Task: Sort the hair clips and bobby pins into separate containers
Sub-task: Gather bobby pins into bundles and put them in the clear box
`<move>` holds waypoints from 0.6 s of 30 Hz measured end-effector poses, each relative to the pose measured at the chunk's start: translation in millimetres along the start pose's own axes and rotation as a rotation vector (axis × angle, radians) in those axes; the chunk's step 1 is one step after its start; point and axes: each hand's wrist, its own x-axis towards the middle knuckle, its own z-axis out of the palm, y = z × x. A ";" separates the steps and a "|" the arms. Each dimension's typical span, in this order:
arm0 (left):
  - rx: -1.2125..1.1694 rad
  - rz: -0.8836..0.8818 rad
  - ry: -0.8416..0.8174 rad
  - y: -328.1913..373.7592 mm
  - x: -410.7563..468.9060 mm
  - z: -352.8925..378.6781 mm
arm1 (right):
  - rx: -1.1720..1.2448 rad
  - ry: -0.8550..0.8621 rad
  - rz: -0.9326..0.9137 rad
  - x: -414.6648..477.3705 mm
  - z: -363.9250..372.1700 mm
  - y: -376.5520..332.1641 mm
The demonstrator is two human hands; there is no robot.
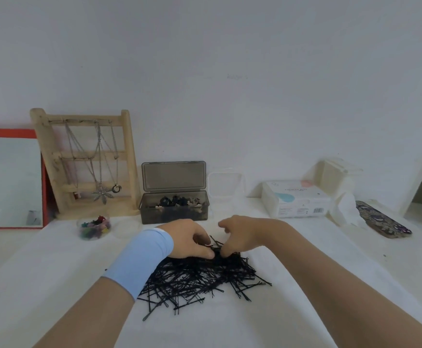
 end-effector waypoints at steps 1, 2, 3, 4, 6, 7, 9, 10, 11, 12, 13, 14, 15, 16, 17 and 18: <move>-0.019 -0.011 -0.021 -0.1 0.7 0.1 | -0.070 -0.031 0.022 0.3 -0.4 0.5; -0.017 -0.025 -0.044 -0.7 3.1 0.4 | -0.115 -0.061 0.026 2.3 -0.6 0.3; 0.014 -0.038 -0.063 -0.8 5.3 0.7 | -0.129 -0.074 0.016 4.1 -0.7 -1.0; 0.045 -0.044 -0.075 -1.5 8.2 0.4 | -0.118 -0.068 -0.002 6.7 -1.1 -2.5; 0.068 -0.039 -0.089 -2.1 12.9 -2.0 | -0.128 -0.044 -0.043 10.5 -2.8 -6.5; 0.065 -0.036 -0.097 -3.0 15.1 -3.6 | -0.159 -0.034 -0.062 12.9 -4.4 -8.7; 0.057 -0.034 -0.093 -5.3 18.5 -4.9 | -0.196 -0.020 -0.101 17.8 -6.5 -11.9; 0.058 -0.031 -0.084 -6.6 20.1 -5.2 | -0.205 -0.014 -0.123 20.5 -7.6 -13.1; 0.059 -0.027 -0.079 -7.8 21.2 -5.7 | -0.219 -0.013 -0.137 23.3 -8.7 -14.2; 0.050 -0.023 -0.079 -8.9 22.5 -6.2 | -0.235 -0.005 -0.148 27.6 -9.9 -14.7; 0.029 -0.022 -0.080 -10.3 23.8 -6.4 | -0.251 0.001 -0.152 32.4 -10.3 -15.3; 0.001 -0.021 -0.075 -11.5 24.8 -6.3 | -0.266 0.013 -0.157 35.2 -9.7 -16.6; -0.017 -0.020 -0.065 -12.9 25.9 -5.9 | -0.277 0.027 -0.160 37.9 -7.8 -17.8; -0.021 -0.017 -0.056 -13.2 26.5 -5.8 | -0.284 0.041 -0.163 38.7 -6.1 -18.7; -0.017 -0.012 -0.054 -13.4 26.5 -6.1 | -0.287 0.054 -0.170 39.4 -4.6 -18.7; -0.009 -0.005 -0.060 -13.6 26.3 -6.6 | -0.287 0.066 -0.186 39.0 -3.8 -17.7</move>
